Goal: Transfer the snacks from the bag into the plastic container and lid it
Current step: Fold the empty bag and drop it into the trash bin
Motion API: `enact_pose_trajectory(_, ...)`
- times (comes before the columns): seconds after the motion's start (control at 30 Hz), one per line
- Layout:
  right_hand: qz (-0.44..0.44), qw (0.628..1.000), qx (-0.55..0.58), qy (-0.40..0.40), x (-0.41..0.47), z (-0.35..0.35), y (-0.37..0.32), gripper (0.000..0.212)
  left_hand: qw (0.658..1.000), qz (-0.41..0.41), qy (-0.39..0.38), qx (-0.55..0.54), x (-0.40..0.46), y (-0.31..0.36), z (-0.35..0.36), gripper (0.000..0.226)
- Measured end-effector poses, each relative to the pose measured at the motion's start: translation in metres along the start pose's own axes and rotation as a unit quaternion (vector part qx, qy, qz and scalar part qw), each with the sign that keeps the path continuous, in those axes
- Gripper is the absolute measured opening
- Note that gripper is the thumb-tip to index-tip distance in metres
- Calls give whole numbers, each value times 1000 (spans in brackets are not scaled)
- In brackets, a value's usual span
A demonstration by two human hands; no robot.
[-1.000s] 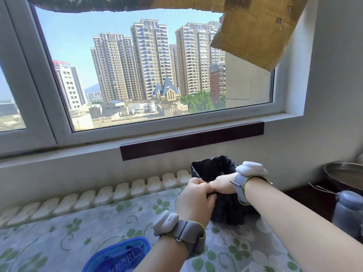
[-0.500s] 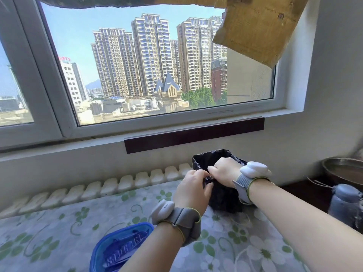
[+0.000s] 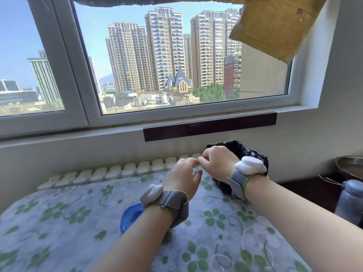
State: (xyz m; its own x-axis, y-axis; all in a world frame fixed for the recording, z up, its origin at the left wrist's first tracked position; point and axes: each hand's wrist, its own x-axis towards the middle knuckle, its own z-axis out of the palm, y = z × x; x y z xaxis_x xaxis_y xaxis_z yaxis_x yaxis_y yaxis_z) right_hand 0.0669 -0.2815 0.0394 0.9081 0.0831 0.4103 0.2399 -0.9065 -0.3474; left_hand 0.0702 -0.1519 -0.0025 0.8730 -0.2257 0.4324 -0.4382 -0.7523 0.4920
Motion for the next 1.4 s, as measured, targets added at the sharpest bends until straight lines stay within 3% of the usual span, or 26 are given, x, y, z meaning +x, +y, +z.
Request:
enact_pose_trajectory(0.37,-45,998,19,-49,-37,23,-51,25,998,-52,-15,32,-49,-47,-57,28)
enact_pose_trajectory(0.57,-31,992,28,-118,-57,38,-79,27,988,-96,-64,106,-82,-68,-82,50)
enact_pose_trajectory(0.73,-37,976,2,-216,-67,53,-87,68,968,-161,-146,121,-99,-81,-89,89)
enact_pose_trajectory(0.83,-47,970,0,-237,-70,59,-92,82,961,-185,-176,104,-105,-87,-90,103)
enact_pose_trajectory(1.23,-54,974,-2,-219,-66,66,-97,74,974,-161,-145,60,-105,-99,-89,95)
enact_pose_trajectory(1.4,-41,981,9,-188,-48,71,-94,71,982,-159,-95,22,-89,-105,-89,88)
